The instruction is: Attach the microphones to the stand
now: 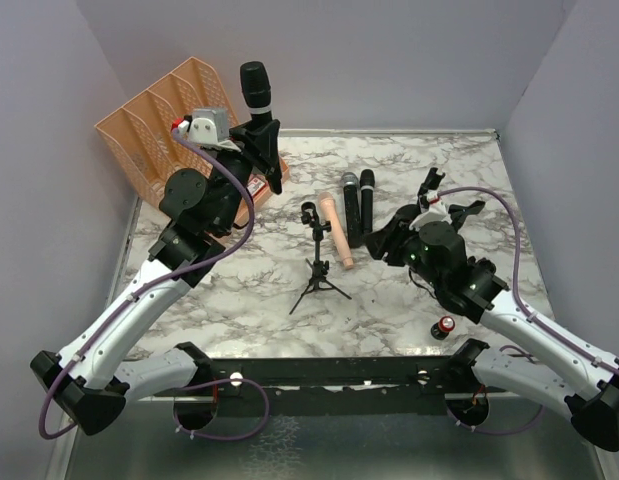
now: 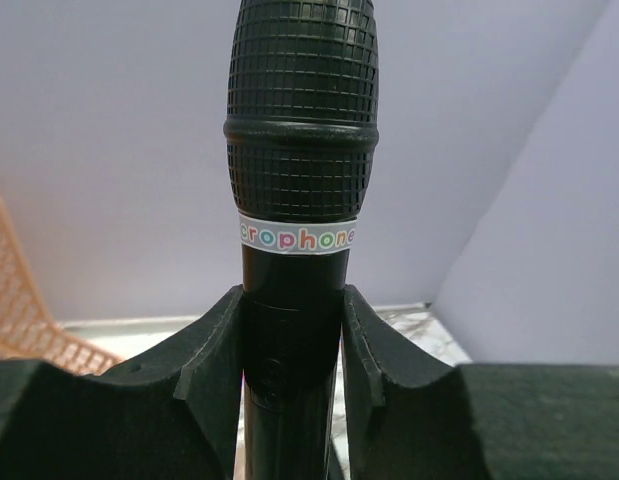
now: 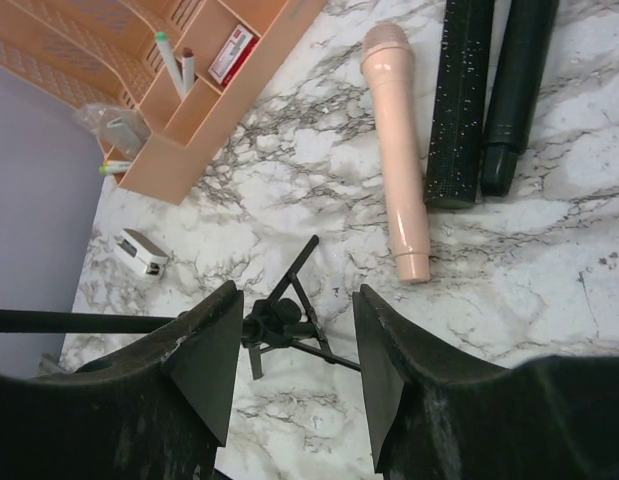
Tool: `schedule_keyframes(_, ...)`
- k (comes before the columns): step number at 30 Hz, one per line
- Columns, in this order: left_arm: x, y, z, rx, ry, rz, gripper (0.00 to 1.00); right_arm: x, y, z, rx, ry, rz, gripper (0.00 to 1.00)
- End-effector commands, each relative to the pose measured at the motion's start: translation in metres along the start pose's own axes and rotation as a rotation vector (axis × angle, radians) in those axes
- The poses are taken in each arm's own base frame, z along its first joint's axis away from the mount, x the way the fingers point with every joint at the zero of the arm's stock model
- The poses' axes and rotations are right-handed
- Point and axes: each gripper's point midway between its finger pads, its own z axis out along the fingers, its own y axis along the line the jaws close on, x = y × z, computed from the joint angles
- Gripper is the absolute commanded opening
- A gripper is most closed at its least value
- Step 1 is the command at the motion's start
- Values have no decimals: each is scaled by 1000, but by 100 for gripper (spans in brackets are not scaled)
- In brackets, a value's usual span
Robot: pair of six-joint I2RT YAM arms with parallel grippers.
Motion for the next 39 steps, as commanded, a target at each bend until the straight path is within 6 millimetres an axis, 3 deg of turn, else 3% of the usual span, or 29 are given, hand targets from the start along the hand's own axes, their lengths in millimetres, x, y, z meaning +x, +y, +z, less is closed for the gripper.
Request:
schedule_keyframes(1,-32,-45,3,220,-104,-77,0,2,23,0,-155,-5,-70,53)
schedule_keyframes(6,-22,-71,0,369,-94,-109,0,6,45,-9,-317,-5,-165,54)
schedule_keyframes(16,-4,-79,3,432,-129,-135,0,3,38,-8,-264,-2,-165,54)
schedule_keyframes(23,16,-73,-2,427,-114,-151,0,-4,44,-8,-279,-28,-147,54)
schedule_keyframes(39,30,-63,-18,411,-93,-176,0,0,38,1,-244,-10,-159,54)
